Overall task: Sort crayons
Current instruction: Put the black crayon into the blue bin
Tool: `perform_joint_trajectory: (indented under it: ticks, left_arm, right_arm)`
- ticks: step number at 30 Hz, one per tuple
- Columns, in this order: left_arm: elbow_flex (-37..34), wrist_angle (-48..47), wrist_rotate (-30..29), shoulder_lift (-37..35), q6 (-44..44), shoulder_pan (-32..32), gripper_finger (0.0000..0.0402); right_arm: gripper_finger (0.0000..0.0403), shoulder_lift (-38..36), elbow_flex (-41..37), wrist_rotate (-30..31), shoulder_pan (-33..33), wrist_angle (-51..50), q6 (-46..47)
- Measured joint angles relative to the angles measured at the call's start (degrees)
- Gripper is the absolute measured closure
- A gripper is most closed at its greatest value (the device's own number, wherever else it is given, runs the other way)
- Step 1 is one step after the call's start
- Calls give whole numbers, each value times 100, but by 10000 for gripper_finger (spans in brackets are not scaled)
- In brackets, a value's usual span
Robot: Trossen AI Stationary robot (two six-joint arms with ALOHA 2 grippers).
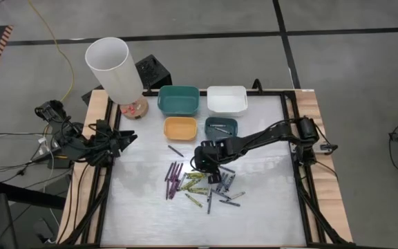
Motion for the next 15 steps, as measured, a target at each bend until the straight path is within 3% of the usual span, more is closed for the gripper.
perform_joint_trajectory:
  ticks: [7, 15]
  left_arm:
    - [0, -11, -2, 0, 2, 0, 176]
    - [0, -57, -13, 0, 1, 0, 176]
  right_arm:
    - [255, 118, 3, 201, -18, 9, -126]
    - [246, 333, 1, 186, -30, 1, -81]
